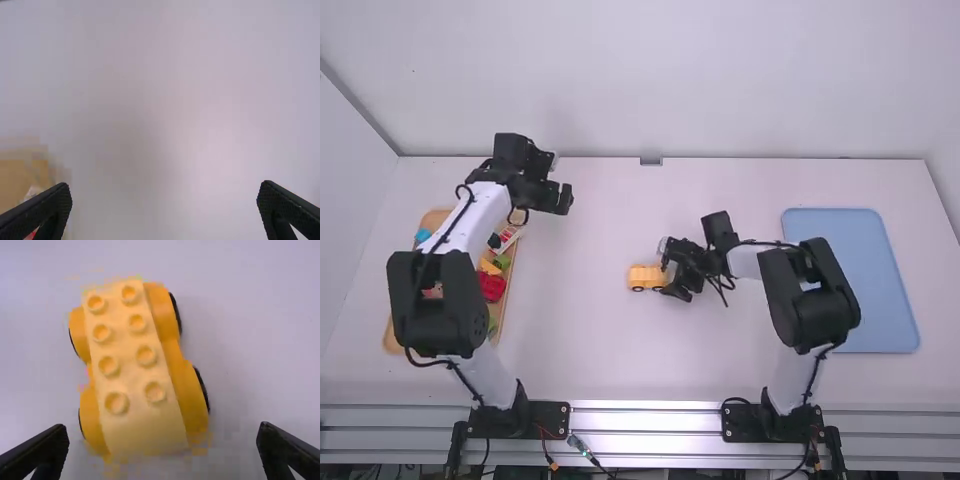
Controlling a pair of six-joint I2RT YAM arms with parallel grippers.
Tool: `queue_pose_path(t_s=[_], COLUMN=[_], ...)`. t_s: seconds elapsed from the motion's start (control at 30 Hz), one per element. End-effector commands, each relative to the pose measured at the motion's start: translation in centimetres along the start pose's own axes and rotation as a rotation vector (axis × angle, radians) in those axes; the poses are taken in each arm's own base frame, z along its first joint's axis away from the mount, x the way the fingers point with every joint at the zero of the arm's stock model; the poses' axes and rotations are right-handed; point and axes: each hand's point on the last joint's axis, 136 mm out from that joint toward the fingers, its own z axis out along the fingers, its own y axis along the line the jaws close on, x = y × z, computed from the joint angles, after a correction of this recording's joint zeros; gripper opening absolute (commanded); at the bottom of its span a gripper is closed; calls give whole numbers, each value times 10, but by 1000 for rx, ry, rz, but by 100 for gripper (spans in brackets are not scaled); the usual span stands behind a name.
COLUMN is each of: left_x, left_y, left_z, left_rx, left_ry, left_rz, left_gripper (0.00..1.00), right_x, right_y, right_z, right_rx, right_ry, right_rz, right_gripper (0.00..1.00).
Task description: Assemble lego blocks to make yellow taxi
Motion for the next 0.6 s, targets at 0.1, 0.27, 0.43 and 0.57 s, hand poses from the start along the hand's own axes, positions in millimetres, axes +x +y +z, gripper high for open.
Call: queue_pose_path(t_s=[0.1,0.27,0.43,0.57], left_x=[8,35,70,96], left_y=[51,82,102,110], left_z=[-28,-37,-46,-48], left_rx=[-136,-179,-214,-228], left_ry=[-7,54,143,207], left_rz=[-259,-457,-624,-677], left_gripper=[99,99,99,99], right_x=[5,10,13,11], right_y=[-44,-61,-72,-72], right_z=[-48,-69,-78,-81], right_rx=[256,336,349,332], right_ry=[196,211,167,130], right_rz=[-31,-10,13,-3], right_gripper=[99,99,99,99])
